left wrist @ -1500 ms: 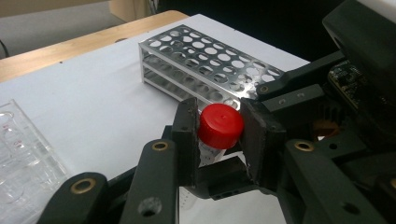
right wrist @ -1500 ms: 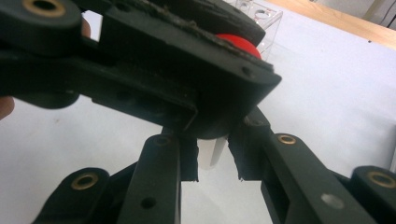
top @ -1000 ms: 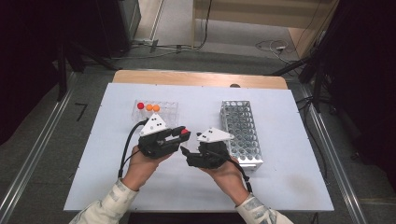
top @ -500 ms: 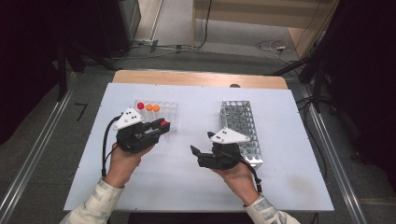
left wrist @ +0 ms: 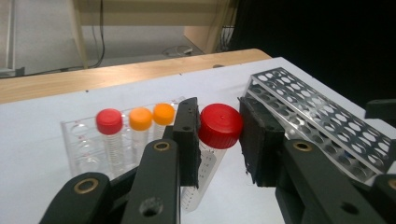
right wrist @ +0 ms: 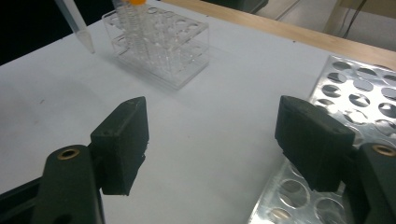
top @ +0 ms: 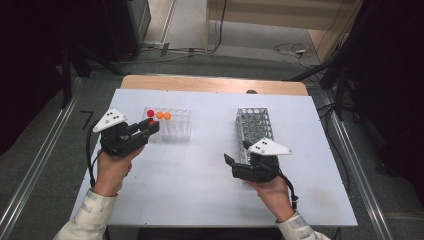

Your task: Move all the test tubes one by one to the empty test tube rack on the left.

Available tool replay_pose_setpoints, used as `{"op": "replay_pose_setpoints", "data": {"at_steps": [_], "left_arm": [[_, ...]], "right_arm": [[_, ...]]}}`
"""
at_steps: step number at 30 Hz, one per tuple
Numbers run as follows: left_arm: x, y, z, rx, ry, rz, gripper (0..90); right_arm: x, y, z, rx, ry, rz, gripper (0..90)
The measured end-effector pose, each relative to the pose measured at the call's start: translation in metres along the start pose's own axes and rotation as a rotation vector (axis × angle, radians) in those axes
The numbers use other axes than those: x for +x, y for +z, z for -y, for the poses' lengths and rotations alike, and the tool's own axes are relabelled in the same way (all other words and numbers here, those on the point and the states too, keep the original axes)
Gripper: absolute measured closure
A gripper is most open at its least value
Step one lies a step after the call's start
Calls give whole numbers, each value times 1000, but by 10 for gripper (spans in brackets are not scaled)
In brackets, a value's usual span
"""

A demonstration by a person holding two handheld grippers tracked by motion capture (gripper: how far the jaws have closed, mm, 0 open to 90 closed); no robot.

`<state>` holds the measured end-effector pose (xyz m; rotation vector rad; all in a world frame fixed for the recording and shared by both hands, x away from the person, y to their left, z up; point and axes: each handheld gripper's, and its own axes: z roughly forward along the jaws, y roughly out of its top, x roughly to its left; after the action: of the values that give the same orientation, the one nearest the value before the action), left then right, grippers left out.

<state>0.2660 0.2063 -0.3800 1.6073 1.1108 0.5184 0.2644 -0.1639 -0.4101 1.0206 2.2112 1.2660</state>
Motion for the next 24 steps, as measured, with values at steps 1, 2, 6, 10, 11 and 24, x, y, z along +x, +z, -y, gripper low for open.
{"op": "replay_pose_setpoints", "data": {"at_steps": [1,2,6,10,11,24], "left_arm": [[2,-1,0,-2,-2,-4,693],[3,-2,-1,-6,-5,-9,693],[8,-4,-3,-16,-8,-27,694],[15,-5,-6,-25,-10,-52,694],[16,-5,-7,-27,-13,-58,694],[40,2,-8,-20,-49,-118,694]], "right_arm": [[-3,-2,1,-1,7,3,245],[-6,-4,1,0,13,8,245],[-15,-12,3,-10,27,26,245],[-22,-20,7,-13,37,39,245],[-23,-22,8,-15,39,42,245],[-41,-41,19,-20,54,96,226]]}}
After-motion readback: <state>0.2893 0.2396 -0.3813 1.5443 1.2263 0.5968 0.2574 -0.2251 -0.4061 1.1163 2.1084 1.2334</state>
